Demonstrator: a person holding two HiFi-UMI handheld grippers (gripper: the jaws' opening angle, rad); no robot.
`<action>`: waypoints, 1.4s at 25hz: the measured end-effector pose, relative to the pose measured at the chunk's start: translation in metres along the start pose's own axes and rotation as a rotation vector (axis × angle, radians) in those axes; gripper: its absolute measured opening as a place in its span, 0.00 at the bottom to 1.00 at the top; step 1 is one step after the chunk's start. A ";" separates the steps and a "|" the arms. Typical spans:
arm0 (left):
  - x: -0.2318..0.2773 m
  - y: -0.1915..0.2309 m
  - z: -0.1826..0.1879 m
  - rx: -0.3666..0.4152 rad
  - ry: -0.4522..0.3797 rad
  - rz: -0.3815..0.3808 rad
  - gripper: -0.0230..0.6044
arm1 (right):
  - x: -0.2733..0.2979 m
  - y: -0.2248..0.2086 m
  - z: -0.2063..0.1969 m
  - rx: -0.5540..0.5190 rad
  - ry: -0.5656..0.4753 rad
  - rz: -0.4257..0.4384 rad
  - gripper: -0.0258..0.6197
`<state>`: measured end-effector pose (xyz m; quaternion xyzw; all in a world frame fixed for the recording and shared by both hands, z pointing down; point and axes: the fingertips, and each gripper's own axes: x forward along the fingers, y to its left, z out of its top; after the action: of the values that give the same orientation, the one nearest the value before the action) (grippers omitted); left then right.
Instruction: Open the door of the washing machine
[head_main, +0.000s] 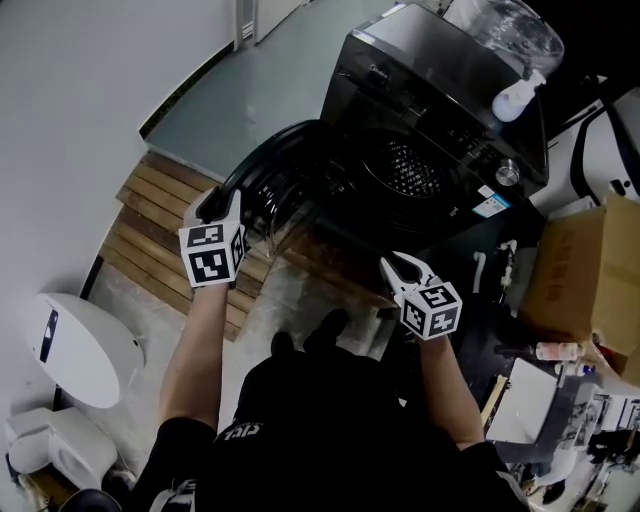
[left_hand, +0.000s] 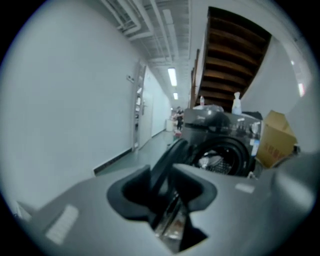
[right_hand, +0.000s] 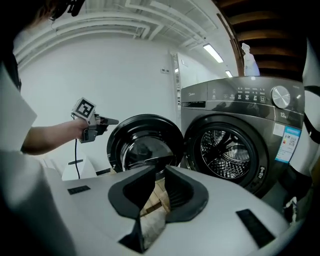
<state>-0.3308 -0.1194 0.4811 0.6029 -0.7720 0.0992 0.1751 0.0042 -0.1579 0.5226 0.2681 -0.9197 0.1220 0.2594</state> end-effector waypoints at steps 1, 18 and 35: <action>-0.001 -0.006 0.008 0.002 -0.017 -0.008 0.27 | 0.001 -0.005 0.002 0.005 -0.007 -0.001 0.12; 0.052 -0.205 0.089 0.007 -0.104 -0.395 0.12 | -0.025 -0.125 0.054 0.097 -0.175 -0.085 0.11; 0.075 -0.317 0.126 0.054 -0.138 -0.715 0.05 | -0.064 -0.175 0.077 0.188 -0.401 -0.167 0.03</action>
<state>-0.0597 -0.3123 0.3765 0.8443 -0.5197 0.0112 0.1301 0.1161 -0.3025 0.4384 0.3853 -0.9120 0.1295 0.0547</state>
